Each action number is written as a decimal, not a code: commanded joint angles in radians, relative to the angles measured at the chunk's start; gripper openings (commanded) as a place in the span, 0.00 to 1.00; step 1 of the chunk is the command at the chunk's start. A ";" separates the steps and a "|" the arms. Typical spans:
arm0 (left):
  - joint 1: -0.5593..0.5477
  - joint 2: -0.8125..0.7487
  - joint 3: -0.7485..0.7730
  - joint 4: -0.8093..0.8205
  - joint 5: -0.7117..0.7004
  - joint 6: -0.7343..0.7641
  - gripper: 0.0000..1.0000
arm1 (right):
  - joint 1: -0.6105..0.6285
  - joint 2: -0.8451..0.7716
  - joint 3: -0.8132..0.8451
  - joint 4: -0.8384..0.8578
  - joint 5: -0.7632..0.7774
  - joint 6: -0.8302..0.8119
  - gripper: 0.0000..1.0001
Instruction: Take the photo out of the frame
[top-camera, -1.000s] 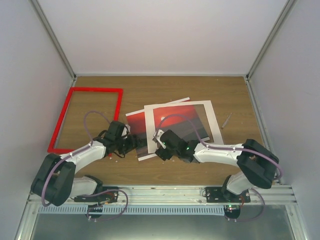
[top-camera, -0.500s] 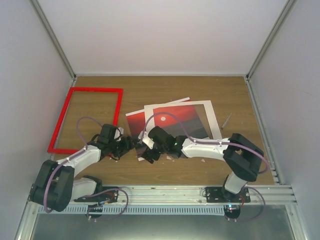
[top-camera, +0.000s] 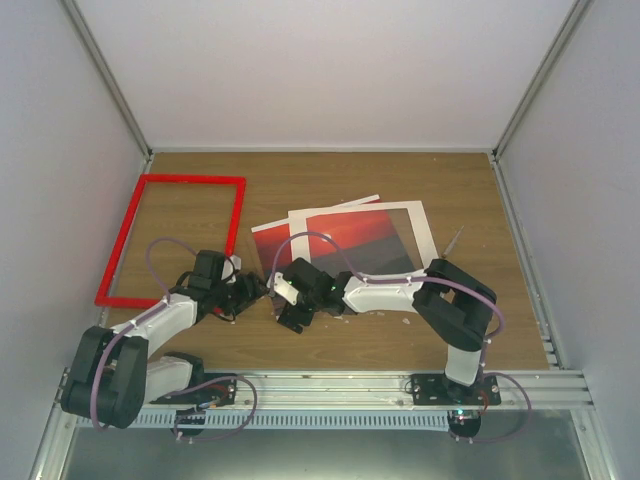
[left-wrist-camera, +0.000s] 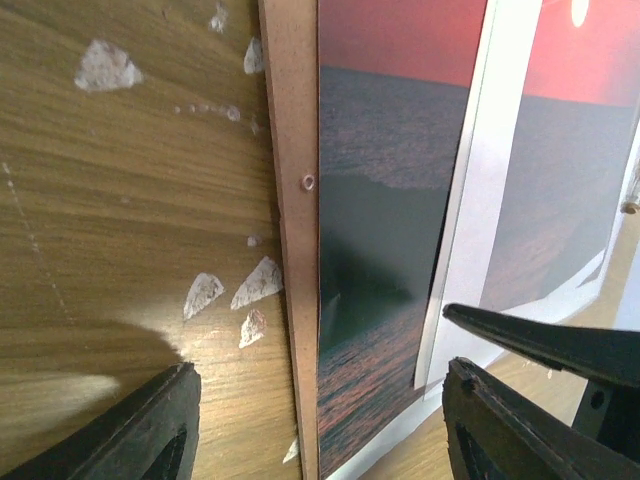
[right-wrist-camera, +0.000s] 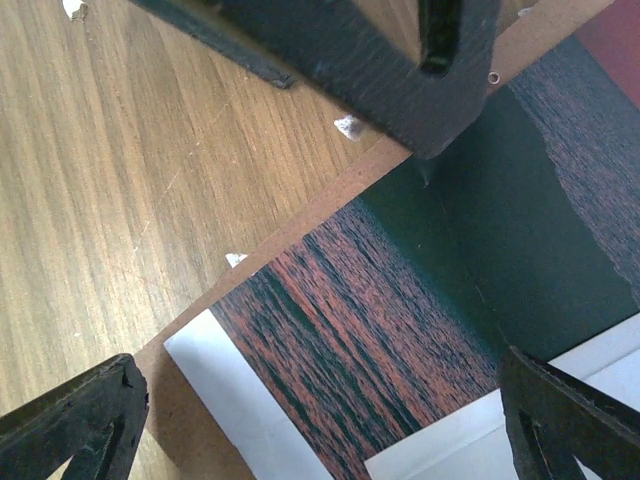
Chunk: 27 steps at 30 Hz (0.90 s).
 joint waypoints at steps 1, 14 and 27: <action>0.005 0.001 -0.022 0.050 0.031 0.015 0.67 | 0.012 0.031 0.034 -0.012 0.024 -0.023 0.96; 0.004 0.024 -0.041 0.095 0.053 0.002 0.66 | 0.021 0.095 0.063 -0.046 0.075 -0.022 0.99; -0.003 0.026 -0.051 0.122 0.074 -0.010 0.65 | 0.006 0.109 0.061 -0.068 0.106 0.000 0.84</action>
